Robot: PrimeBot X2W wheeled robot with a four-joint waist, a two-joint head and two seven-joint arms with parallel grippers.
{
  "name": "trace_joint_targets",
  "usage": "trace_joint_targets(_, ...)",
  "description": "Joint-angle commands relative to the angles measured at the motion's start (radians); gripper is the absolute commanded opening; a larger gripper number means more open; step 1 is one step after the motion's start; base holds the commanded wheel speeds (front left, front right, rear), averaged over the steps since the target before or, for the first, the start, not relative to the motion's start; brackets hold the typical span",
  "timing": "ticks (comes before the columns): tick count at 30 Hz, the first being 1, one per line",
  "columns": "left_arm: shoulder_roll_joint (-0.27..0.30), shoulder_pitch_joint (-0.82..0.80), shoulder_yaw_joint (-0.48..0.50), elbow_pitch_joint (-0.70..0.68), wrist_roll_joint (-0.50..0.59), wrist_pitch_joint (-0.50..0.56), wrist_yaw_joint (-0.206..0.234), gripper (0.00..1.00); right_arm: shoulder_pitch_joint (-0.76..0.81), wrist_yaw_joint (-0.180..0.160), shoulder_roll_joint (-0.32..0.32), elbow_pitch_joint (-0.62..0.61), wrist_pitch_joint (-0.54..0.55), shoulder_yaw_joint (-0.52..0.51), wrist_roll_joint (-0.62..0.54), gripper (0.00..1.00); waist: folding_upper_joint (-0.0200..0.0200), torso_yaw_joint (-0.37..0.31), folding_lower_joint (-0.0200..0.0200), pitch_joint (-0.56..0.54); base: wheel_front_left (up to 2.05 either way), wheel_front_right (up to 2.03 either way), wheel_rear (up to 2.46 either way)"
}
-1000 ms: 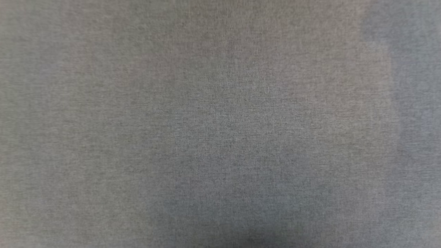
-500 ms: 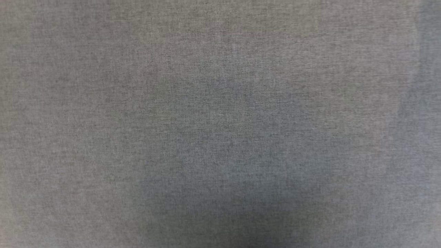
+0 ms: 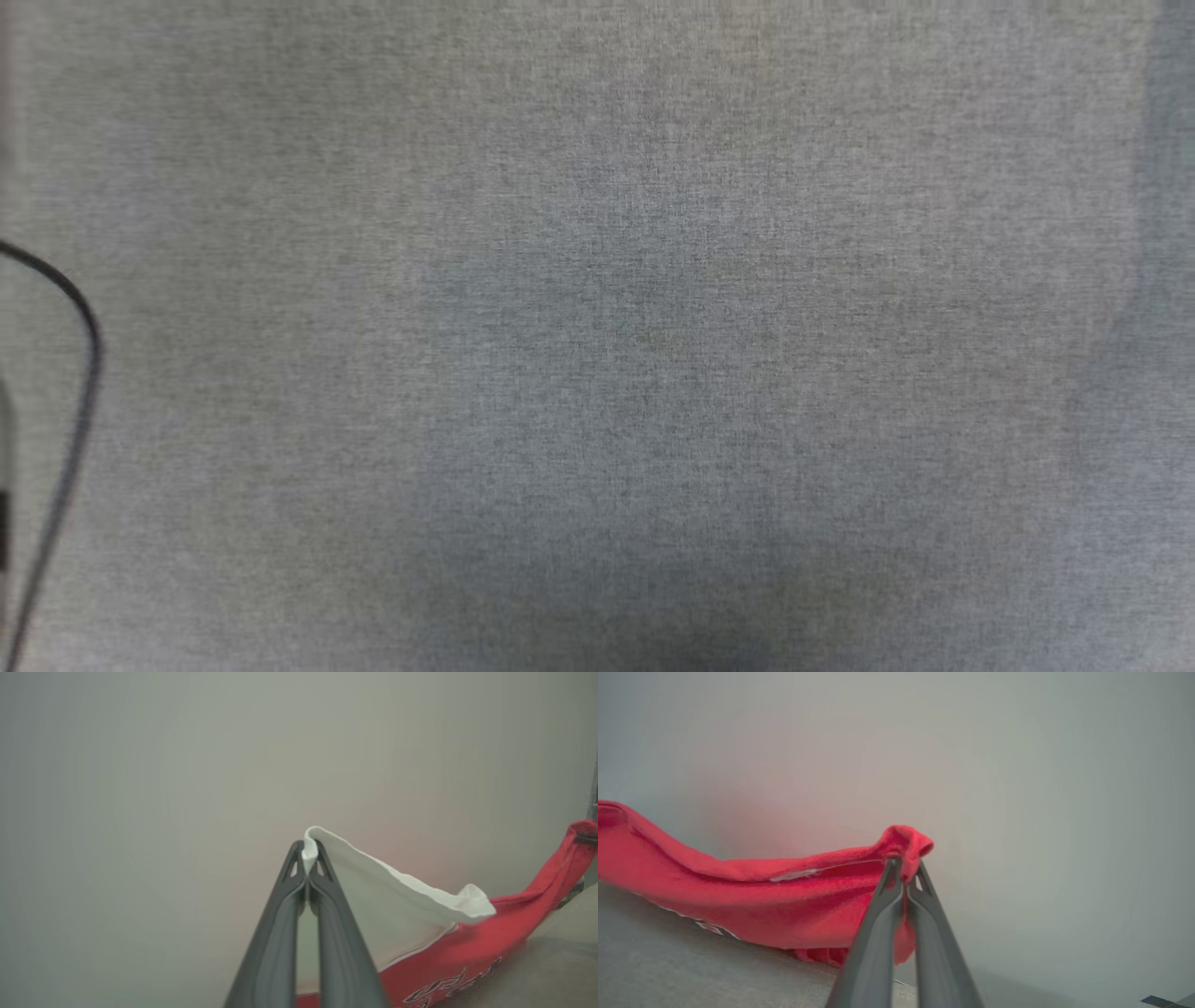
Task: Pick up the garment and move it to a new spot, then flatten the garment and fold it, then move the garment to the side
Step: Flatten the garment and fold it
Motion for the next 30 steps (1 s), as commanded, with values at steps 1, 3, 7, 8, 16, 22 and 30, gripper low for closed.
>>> trace_joint_targets(1, -0.012, 0.066, 0.018, -0.017, -0.012, -0.006, -0.002, 0.00, 0.047, -0.001, -0.005, 0.001, -0.012, 0.011, 0.022, 0.00, 0.0000, 0.021, -0.0001, -0.064, 0.00, 0.00, 0.00)
trace_joint_targets(3, -0.026, 0.164, 0.021, -0.035, -0.017, -0.006, -0.002, 0.00, 0.115, -0.001, -0.013, 0.000, -0.018, 0.036, 0.046, 0.00, 0.0000, 0.030, -0.0001, -0.109, 0.00, 0.00, 0.00)
trace_joint_targets(7, -0.027, 0.344, 0.002, -0.090, 0.014, -0.006, -0.002, 0.00, 0.257, -0.001, -0.031, -0.002, -0.019, 0.074, 0.096, 0.00, 0.0000, 0.042, -0.0001, -0.202, 0.00, 0.00, 0.00)
trace_joint_targets(8, -0.021, 0.385, -0.004, -0.100, 0.024, -0.006, -0.002, 0.00, 0.289, -0.001, -0.033, -0.005, -0.017, 0.088, 0.107, 0.00, 0.0000, 0.042, -0.0001, -0.223, 0.00, 0.00, 0.00)
trace_joint_targets(16, 0.025, 0.715, -0.043, -0.074, -0.002, -0.006, -0.002, 0.00, 0.556, -0.001, -0.058, -0.042, -0.016, 0.160, 0.236, 0.00, 0.0000, 0.047, -0.0001, -0.413, 0.00, 0.00, 0.00)
trace_joint_targets(22, 0.079, 0.900, -0.076, -0.060, -0.062, -0.006, -0.002, 0.00, 0.697, -0.001, -0.073, -0.087, -0.010, 0.200, 0.354, 0.00, 0.0000, 0.044, -0.0001, -0.512, 0.00, 0.00, 0.00)
trace_joint_targets(30, 0.155, 1.102, -0.081, -0.152, -0.105, 0.010, 0.021, 0.00, 0.863, -0.001, -0.090, -0.127, -0.006, 0.229, 0.459, 0.00, 0.0000, 0.047, -0.0001, -0.590, 0.00, 0.00, 0.00)
